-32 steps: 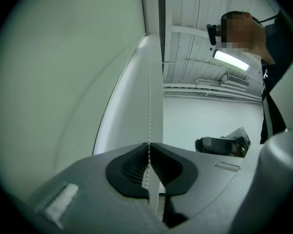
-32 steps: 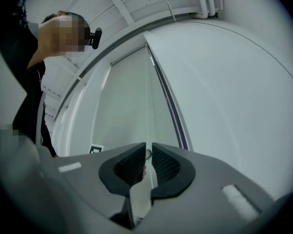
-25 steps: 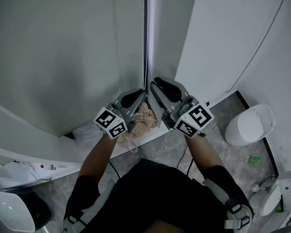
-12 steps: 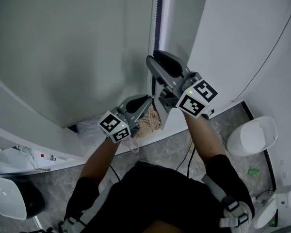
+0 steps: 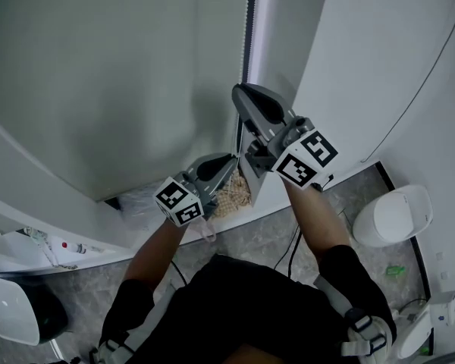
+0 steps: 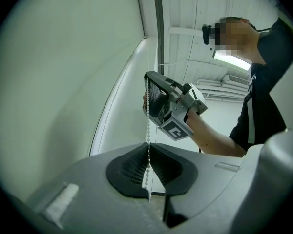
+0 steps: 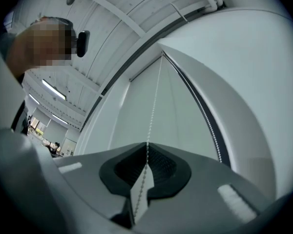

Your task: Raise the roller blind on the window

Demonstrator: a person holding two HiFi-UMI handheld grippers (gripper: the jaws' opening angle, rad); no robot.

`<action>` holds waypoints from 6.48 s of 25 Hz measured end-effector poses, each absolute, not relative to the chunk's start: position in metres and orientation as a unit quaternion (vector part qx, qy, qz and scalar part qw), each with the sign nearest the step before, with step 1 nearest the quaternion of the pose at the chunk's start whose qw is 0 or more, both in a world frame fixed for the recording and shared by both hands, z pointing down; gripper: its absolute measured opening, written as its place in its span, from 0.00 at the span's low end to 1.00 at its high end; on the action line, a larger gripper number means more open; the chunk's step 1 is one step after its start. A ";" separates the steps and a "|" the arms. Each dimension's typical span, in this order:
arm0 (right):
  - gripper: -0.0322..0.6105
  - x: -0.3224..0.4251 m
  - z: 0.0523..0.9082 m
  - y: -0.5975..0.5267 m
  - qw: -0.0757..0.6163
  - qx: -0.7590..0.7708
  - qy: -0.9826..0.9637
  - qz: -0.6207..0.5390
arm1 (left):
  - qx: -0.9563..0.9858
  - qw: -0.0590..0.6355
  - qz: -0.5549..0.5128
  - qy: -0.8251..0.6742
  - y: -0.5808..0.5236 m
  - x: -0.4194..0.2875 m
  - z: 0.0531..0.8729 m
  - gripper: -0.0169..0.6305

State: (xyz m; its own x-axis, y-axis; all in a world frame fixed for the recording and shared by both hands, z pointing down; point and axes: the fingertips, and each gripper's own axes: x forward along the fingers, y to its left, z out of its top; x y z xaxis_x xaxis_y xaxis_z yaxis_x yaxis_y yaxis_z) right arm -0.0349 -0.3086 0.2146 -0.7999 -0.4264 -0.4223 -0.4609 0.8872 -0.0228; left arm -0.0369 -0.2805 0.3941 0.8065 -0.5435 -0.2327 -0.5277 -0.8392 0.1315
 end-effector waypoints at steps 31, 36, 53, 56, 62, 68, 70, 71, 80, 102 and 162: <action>0.06 0.003 0.418 -0.291 0.096 -0.283 0.954 -0.024 | 0.955 0.112 -0.108 -0.254 -0.283 -0.037 0.470 0.26; 0.06 0.003 0.416 -0.291 0.099 -0.280 0.955 -0.028 | 0.961 0.037 -0.187 -0.201 -0.302 -0.029 0.328 0.27; 0.06 0.002 0.421 -0.284 0.066 -0.268 0.961 -0.008 | 0.975 -0.002 -0.191 -0.117 -0.308 0.015 0.250 0.05; 0.06 0.004 0.427 -0.286 0.066 -0.265 0.962 -0.017 | 0.970 0.006 -0.203 -0.136 -0.312 0.012 0.252 0.05; 0.06 0.002 0.481 -0.282 0.001 -0.270 0.962 -0.042 | 0.974 -0.007 -0.133 -0.184 -0.317 0.012 0.305 0.05; 0.06 0.004 0.583 -0.279 -0.197 -0.271 0.940 -0.056 | 0.969 0.048 -0.081 -0.228 -0.332 0.001 0.412 0.05; 0.08 0.007 0.572 -0.279 -0.174 -0.270 0.945 -0.058 | 0.964 0.070 -0.103 -0.237 -0.331 -0.007 0.416 0.05; 0.18 0.010 0.556 -0.280 -0.146 -0.270 0.950 -0.059 | 0.963 0.068 -0.105 -0.238 -0.330 -0.009 0.416 0.05; 0.28 0.015 0.326 -0.308 0.114 -0.259 0.959 0.024 | 0.962 0.069 -0.129 -0.231 -0.317 -0.010 0.409 0.05; 0.07 -0.021 0.213 -0.325 0.228 -0.259 0.934 0.089 | 0.965 0.066 -0.134 -0.216 -0.302 -0.030 0.410 0.05; 0.08 0.009 0.618 -0.270 -0.154 -0.270 0.942 -0.124 | 0.973 0.070 -0.109 -0.190 -0.320 0.013 0.423 0.04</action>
State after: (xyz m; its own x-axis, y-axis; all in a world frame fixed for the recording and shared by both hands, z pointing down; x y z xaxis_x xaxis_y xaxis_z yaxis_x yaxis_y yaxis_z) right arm 0.0088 -0.2700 0.6175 -0.8067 -0.4715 0.3563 -0.5474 0.8233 -0.1499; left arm 0.0131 -0.3197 0.4230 0.9042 -0.3848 -0.1855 -0.3540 -0.9180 0.1785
